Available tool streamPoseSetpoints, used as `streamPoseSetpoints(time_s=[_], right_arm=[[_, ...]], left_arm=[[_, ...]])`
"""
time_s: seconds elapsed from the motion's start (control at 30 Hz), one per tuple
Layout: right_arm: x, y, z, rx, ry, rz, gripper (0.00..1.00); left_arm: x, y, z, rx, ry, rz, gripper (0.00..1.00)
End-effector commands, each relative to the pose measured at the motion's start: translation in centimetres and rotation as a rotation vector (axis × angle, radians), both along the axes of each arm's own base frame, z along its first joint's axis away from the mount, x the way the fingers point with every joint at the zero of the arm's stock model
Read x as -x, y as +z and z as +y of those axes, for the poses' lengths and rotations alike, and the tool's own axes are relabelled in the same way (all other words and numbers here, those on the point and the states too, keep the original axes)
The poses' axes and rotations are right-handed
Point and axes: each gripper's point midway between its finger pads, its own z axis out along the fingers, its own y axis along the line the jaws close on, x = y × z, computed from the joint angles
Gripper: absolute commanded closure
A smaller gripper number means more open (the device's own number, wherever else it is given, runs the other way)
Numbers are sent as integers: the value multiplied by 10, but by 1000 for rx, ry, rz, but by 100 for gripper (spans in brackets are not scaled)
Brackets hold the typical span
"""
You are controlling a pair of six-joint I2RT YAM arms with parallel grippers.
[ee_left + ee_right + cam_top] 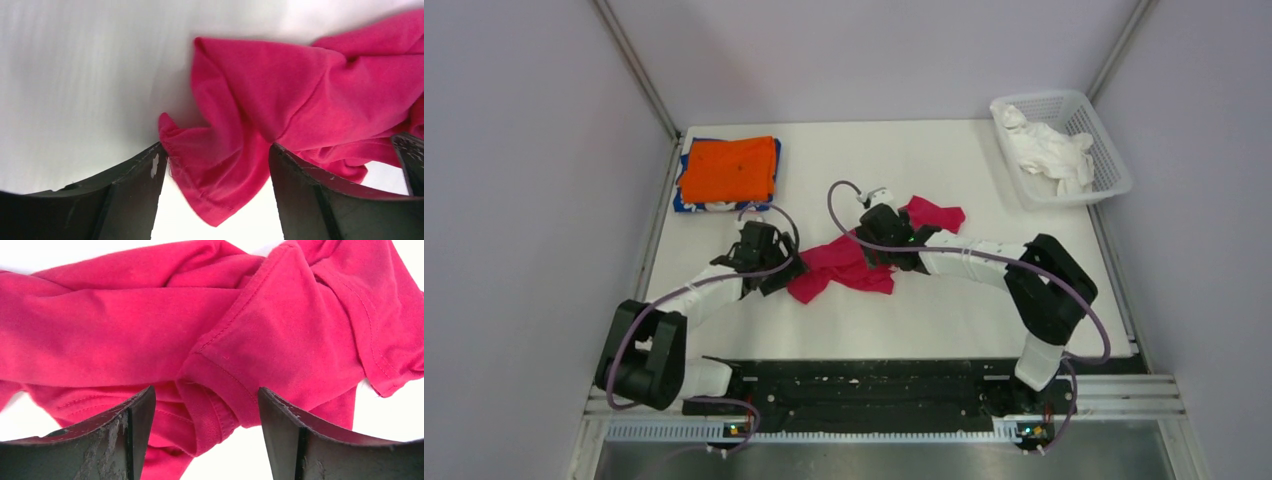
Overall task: Fold and stack the t-shirts
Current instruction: Flatten out the tshirt
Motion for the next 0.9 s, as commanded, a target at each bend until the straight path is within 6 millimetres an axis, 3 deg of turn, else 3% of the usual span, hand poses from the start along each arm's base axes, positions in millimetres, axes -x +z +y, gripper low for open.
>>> streamPoseSetpoints(time_s=[0.0,0.13,0.2,0.3,0.47,0.53,0.63,0.73,0.87], right_arm=[[-19,12,-1,3,-80,-87,28],[-26,9,-8,5,-153,-128,37],[-29,7,-12,9,-183,-140,38],[-32,4,-15,11,-209,-150,42],[-38,3,-26,-9,-269,-147,50],[-41,4,-32,-19,-297,-151,68],[-44,12,-42,-35,-337,-181,83],[-50,38,-57,-72,-399,-239,100],[-54,94,-78,-183,-457,-341,100]], left_arm=[[-3,-11,-17,-7,-76,16,25],[-6,-19,-20,-23,-82,39,45],[-9,-20,-19,-36,-71,44,64],[-14,-20,-16,-58,-63,46,100],[-18,-15,-3,-121,-15,28,100],[-18,-10,-2,-115,-13,2,100],[-20,1,3,-128,7,-35,100],[-27,22,8,-144,32,-92,100],[-42,70,14,-162,56,-212,100]])
